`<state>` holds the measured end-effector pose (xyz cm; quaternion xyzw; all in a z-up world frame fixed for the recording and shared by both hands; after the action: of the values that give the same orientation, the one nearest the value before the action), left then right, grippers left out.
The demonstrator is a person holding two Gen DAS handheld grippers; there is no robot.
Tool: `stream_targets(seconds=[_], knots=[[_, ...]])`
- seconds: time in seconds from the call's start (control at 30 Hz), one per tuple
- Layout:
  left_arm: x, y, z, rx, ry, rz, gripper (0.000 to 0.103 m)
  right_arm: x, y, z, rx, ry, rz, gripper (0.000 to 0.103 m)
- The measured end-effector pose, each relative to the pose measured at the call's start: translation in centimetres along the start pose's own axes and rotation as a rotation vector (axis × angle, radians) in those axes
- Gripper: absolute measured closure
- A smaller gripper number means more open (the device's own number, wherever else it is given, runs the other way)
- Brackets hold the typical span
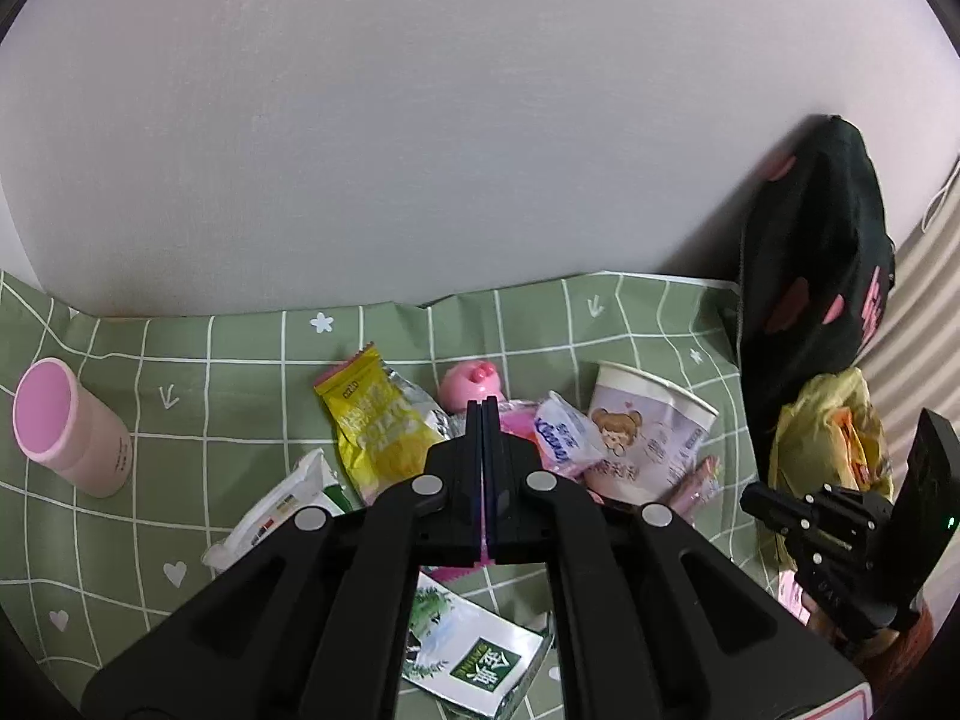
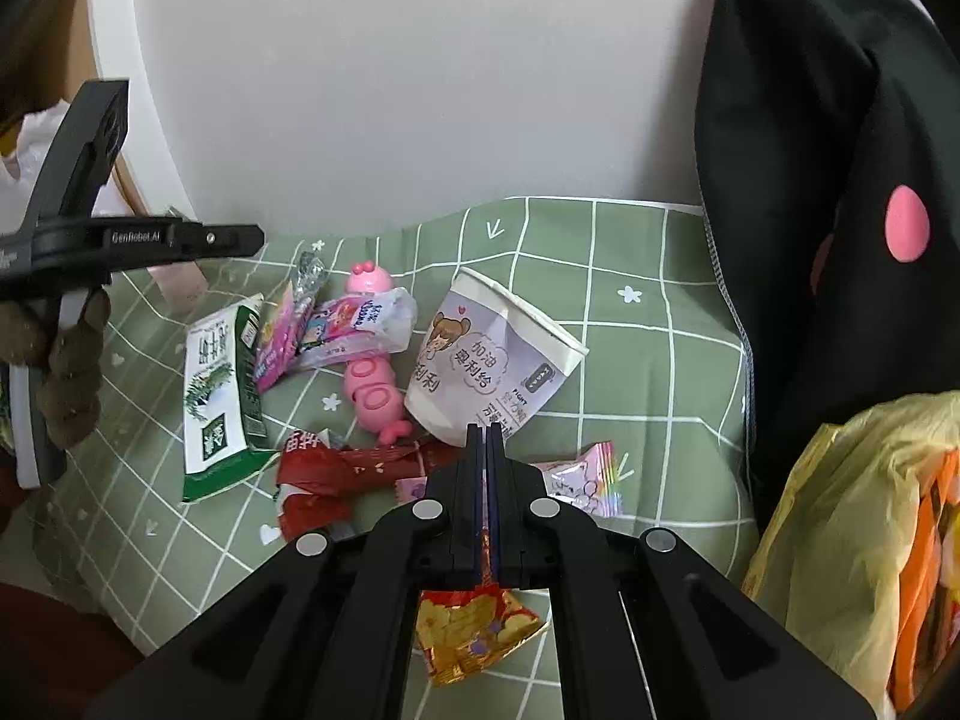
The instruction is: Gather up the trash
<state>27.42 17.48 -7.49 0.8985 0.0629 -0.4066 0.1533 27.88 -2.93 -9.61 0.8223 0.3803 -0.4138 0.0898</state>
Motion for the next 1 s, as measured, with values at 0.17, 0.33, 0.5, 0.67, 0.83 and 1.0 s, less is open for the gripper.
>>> stream_targets(seconds=[0.17, 0.33, 0.5, 0.67, 0.83, 1.0], knots=[[1.5, -0.8, 0.8, -0.03, -0.04, -0.02, 0.062, -0.4, 0.4, 0.1, 0.034, 0.01, -0.012, 0.1], [4.2, -1.1, 1.6, -0.104, -0.1, -0.013, 0.056, -0.7, 1.6, 1.0, 0.082, 0.037, 0.026, 0.09], [6.2, -1.1, 3.2, -0.015, -0.123, -0.116, 0.056, -1.0, 2.4, 1.5, 0.124, 0.05, 0.024, 0.07], [6.4, -4.5, 3.7, -0.107, -0.132, -0.12, 0.053, -0.1, 2.6, 1.7, 0.134, 0.037, 0.014, 0.069], [5.4, -4.5, 2.1, -0.111, -0.089, -0.103, 0.05, 0.5, 1.9, 2.2, 0.103, 0.02, -0.001, 0.069], [4.4, -6.5, 1.6, -0.138, -0.037, -0.182, 0.039, 0.4, 2.5, 2.9, 0.135, 0.025, -0.006, 0.068]])
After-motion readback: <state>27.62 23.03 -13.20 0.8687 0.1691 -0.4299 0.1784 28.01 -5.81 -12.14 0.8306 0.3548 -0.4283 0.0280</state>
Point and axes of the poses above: each gripper's, at about its wrist camera, not at the fingertips, and x roughly the way its jaws point, y to its right, z to its underside, the point moved 8 cm from there along x, roughly the way its jaws point, and after that the axes turned 10 degrees about -z, right-handed, at the moved point
